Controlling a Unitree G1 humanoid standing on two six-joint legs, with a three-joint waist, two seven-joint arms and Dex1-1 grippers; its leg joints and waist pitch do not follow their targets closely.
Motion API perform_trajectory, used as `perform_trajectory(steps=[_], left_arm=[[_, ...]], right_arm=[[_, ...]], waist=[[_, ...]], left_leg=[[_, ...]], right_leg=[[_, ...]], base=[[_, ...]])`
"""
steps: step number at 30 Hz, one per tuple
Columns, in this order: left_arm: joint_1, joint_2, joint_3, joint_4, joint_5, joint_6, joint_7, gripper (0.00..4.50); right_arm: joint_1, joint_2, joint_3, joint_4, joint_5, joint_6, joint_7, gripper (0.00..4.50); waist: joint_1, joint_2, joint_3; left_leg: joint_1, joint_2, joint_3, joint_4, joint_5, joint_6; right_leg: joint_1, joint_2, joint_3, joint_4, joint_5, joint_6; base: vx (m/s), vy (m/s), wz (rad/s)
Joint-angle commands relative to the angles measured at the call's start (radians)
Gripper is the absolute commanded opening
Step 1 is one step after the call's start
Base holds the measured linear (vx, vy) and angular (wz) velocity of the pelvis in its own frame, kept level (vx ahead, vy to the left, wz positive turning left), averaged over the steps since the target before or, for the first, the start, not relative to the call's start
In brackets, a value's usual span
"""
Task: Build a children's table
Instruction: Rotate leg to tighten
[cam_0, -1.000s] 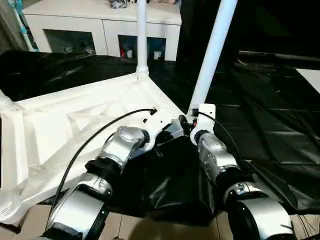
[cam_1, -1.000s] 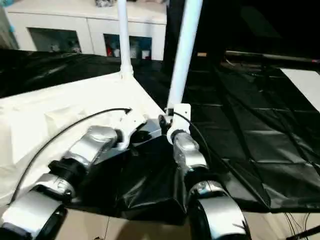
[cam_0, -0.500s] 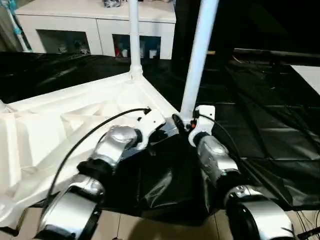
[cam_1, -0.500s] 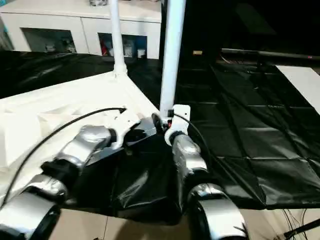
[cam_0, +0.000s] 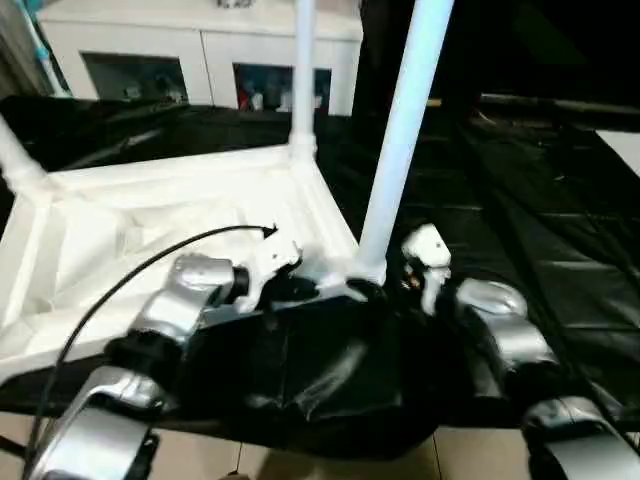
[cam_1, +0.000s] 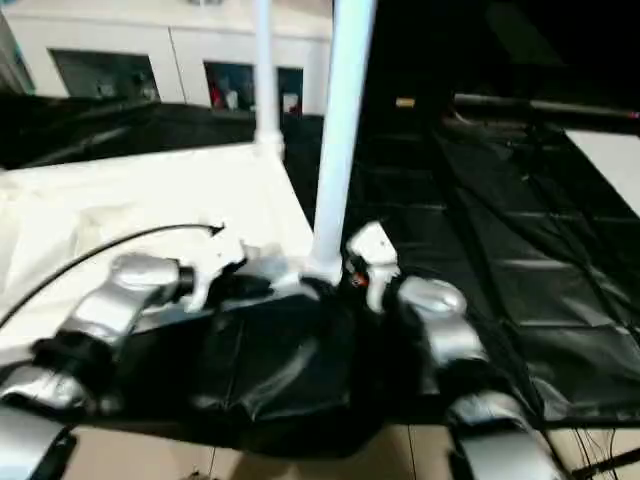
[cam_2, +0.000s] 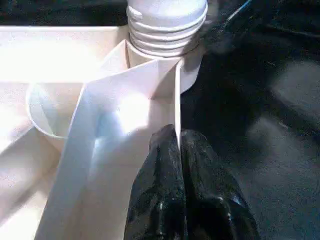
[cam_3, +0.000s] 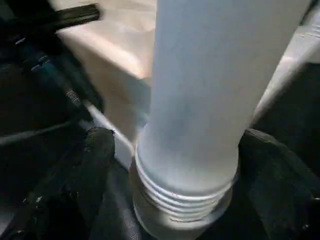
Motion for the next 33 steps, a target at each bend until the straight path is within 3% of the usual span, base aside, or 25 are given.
perform_trajectory(steps=[1, 6, 8, 16, 17, 21, 22, 33], left_arm=[[0.022, 0.004, -0.049, -0.034, 0.001, 0.033, -0.075, 0.0], [0.031, 0.034, -0.066, -0.067, -0.006, 0.075, -0.13, 0.0], [0.037, 0.045, -0.072, -0.092, -0.014, 0.091, -0.159, 0.0], [0.038, 0.053, -0.07, -0.11, -0.013, 0.1, -0.159, 0.0], [0.037, 0.056, -0.069, -0.11, -0.012, 0.1, -0.151, 0.0], [0.037, 0.059, -0.069, -0.117, -0.014, 0.109, -0.148, 0.0], [0.038, 0.06, -0.069, -0.121, -0.014, 0.113, -0.148, 0.0], [0.042, 0.063, -0.07, -0.123, -0.01, 0.116, -0.142, 0.0]], right_arm=[[0.013, -0.008, 0.018, -0.05, 0.011, 0.019, 0.052, 3.98], [0.022, -0.021, 0.02, -0.08, 0.025, 0.038, 0.086, 3.98], [0.031, -0.029, 0.03, -0.099, 0.031, 0.048, 0.125, 3.98], [0.039, -0.037, 0.049, -0.105, 0.022, 0.045, 0.168, 3.98], [0.031, -0.037, 0.047, -0.09, 0.017, 0.04, 0.166, 3.7], [0.023, -0.036, 0.044, -0.083, 0.017, 0.044, 0.164, 3.5], [0.022, -0.035, 0.043, -0.084, 0.019, 0.047, 0.165, 3.26], [0.013, -0.034, 0.058, -0.043, -0.024, -0.008, 0.134, 2.68]], waist=[[0.003, -0.001, -0.054], [0.006, 0.002, -0.057], [0.007, -0.001, -0.056], [0.009, -0.001, -0.056], [0.009, -0.004, -0.057], [0.011, -0.004, -0.058], [0.011, -0.004, -0.058], [0.014, -0.005, -0.059]], left_leg=[[0.012, 0.02, 0.008, -0.056, -0.198, 0.076], [0.014, 0.019, 0.008, -0.052, -0.174, 0.077], [0.013, 0.018, 0.01, -0.051, -0.168, 0.083], [0.013, 0.019, 0.008, -0.052, -0.184, 0.07], [0.013, 0.018, 0.008, -0.051, -0.173, 0.072], [0.013, 0.017, 0.009, -0.048, -0.15, 0.08], [0.013, 0.016, 0.009, -0.048, -0.147, 0.082], [0.014, 0.016, 0.009, -0.045, -0.145, 0.084]], right_leg=[[0.042, -0.035, 0.024, -0.059, -0.042, -0.253], [0.041, -0.034, 0.024, -0.052, 0.012, -0.271], [0.041, -0.033, 0.023, -0.052, 0.023, -0.271], [0.042, -0.036, 0.024, -0.054, -0.015, -0.267], [0.043, -0.035, 0.024, -0.052, -0.003, -0.266], [0.044, -0.034, 0.023, -0.049, 0.027, -0.27], [0.043, -0.034, 0.023, -0.048, 0.031, -0.271], [0.044, -0.035, 0.023, -0.047, 0.027, -0.273]], base=[[0.0, 0.0, 0.0], [0.0, 0.0, 0.0], [0.0, 0.0, 0.0], [0.0, 0.0, 0.0], [0.0, 0.0, 0.0], [0.0, 0.0, 0.0], [0.0, 0.0, 0.0], [0.0, 0.0, 0.0]])
